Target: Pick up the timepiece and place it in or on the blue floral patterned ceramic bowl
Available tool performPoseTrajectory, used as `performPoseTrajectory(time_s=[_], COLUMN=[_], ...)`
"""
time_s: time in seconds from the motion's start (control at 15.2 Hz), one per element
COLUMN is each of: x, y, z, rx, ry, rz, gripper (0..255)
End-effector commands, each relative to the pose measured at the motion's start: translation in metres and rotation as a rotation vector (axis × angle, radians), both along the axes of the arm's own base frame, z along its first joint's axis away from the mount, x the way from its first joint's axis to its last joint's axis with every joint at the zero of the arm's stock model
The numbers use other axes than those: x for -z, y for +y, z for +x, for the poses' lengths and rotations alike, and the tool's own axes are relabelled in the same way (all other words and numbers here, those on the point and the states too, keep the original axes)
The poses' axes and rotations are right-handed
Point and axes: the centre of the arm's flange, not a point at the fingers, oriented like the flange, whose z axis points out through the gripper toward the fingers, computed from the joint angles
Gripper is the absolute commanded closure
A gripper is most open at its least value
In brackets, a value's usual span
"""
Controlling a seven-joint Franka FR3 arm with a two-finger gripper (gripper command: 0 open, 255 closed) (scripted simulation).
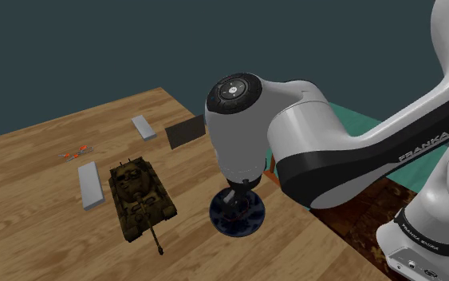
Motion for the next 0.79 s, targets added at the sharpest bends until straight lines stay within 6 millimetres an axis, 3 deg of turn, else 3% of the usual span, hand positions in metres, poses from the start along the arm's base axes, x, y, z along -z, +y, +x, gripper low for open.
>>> performPoseTrajectory(time_s=[0.0,0.26,0.73], x=[0.0,-0.048,-0.048], y=[0.0,0.011,0.011], z=[0.0,-0.008,-0.008], rx=[0.0,0.0,0.0], ry=[0.0,0.0,0.0], rz=[0.0,0.0,0.0], gripper=[0,0,0])
